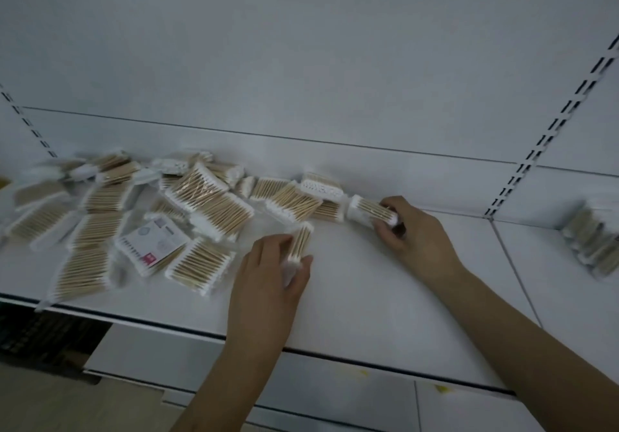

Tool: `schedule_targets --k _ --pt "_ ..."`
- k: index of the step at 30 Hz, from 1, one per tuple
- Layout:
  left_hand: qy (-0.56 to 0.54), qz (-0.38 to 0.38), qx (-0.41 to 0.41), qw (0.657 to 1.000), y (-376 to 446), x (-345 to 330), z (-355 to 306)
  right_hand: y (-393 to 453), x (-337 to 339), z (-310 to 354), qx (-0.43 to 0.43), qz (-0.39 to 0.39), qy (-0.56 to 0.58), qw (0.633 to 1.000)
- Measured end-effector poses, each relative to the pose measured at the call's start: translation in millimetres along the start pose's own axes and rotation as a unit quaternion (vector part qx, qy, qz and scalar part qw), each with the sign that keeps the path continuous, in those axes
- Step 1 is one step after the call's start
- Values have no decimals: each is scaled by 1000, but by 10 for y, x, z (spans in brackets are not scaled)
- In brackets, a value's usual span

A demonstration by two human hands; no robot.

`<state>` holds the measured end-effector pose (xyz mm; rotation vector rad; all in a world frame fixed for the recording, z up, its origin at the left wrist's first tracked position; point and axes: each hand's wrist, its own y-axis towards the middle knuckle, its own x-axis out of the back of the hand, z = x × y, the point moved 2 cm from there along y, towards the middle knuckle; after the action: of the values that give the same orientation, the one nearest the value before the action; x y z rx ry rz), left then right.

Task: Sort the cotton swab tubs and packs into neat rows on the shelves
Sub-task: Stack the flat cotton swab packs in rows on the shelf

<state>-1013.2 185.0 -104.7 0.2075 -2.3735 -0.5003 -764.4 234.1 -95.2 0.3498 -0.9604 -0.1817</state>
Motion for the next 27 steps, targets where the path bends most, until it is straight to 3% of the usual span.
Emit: schedule_targets --k 6,9,12,15,18,27 --pt "-40 90 25 995 159 -111 -51 29 30 -73 -90 -37 87 991" --pt "-79 86 67 991 147 -170 -141 58 47 -107 -110 -31 138 984" --pt "-89 60 47 993 176 -199 -275 86 91 -148 -136 -31 174 975" --pt "-128 79 29 988 257 -234 -477 112 213 -167 -177 -15 344 922" --pt "-151 83 17 985 332 -307 -648 117 466 -223 -187 -16 427 884" --pt "-184 156 -10 970 389 -982 -1339 -539 1422 -906 -228 -88 393 887"
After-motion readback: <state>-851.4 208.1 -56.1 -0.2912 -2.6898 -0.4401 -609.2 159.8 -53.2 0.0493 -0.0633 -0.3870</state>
